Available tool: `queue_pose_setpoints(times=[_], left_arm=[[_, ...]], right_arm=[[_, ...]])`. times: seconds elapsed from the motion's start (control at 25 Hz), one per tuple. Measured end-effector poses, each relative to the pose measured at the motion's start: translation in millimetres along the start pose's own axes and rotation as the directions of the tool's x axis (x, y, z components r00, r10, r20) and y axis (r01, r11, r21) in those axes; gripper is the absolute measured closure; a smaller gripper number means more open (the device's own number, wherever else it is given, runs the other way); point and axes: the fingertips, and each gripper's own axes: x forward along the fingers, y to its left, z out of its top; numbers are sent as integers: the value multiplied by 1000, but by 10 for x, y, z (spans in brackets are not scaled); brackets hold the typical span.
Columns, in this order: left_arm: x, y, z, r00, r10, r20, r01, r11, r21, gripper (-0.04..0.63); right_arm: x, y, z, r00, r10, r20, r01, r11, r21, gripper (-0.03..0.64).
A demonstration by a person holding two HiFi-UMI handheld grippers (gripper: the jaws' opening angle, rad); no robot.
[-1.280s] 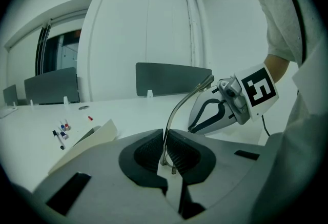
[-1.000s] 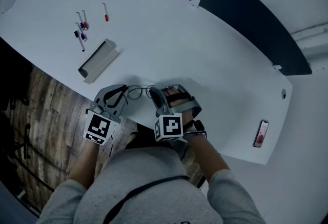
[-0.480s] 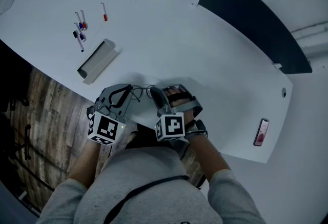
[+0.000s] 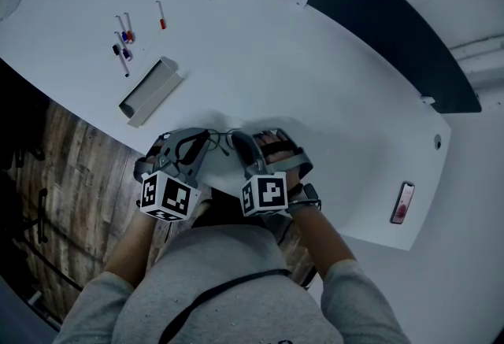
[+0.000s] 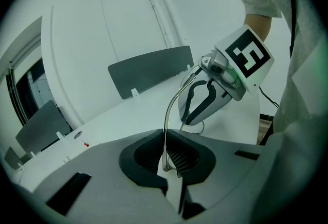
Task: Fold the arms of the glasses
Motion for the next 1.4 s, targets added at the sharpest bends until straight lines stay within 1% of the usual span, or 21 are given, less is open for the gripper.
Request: queue_pose_setpoints(times=[0.08, 0.16, 0.24, 0.28, 0.32, 0.56, 0.6, 0.64, 0.68, 0.76, 0.96, 1.2, 1.4], left_arm=[[3, -8, -31, 1000, -9, -12, 9, 1000, 3, 568], [7, -15, -38, 1000, -14, -17, 14, 1000, 3, 568], [19, -20, -30, 1000, -16, -21, 16, 1000, 7, 568], [26, -21, -25, 1000, -17, -23, 18, 1000, 9, 568], [32, -21, -23, 999, -20, -25, 20, 1000, 10, 568], [59, -36, -10, 998, -34, -46, 35, 999, 13, 568], [64, -36, -6, 998, -36, -50, 36, 999, 14, 569], [70, -37, -1, 998, -38, -55, 39, 999, 16, 568], [79, -42, 6, 997, -40, -60, 41, 999, 20, 568], [108, -69, 18, 996, -43, -78, 46, 998, 46, 569], [222, -157, 53, 989, -38, -143, 62, 984, 169, 568], [332, -181, 48, 981, -36, -192, 80, 972, 222, 568], [387, -250, 26, 971, -34, -235, 103, 952, 289, 568]], right_arm=[[-40, -30, 11, 1000, -3, 27, 1, 997, 78, 578], [-93, -36, -10, 999, 10, 44, -16, 989, 146, 575], [-152, -43, -54, 998, 26, 53, -36, 979, 202, 548], [-181, -53, -78, 998, 31, 55, -42, 973, 225, 518], [-207, -65, -104, 998, 35, 54, -47, 969, 242, 505], [-265, -47, -297, 996, 88, 26, -91, 943, 321, 508], [-260, -39, -320, 995, 95, 19, -96, 940, 327, 518], [-253, -34, -340, 995, 96, 12, -95, 940, 328, 551], [-247, -30, -354, 995, 95, 7, -92, 941, 325, 568], [-243, -17, -369, 996, 91, 8, -89, 943, 321, 569], [-253, 24, -389, 996, 94, 14, -93, 950, 298, 574], [-249, 17, -406, 996, 92, 19, -93, 953, 288, 575], [-256, 16, -406, 996, 86, 26, -90, 956, 278, 575]])
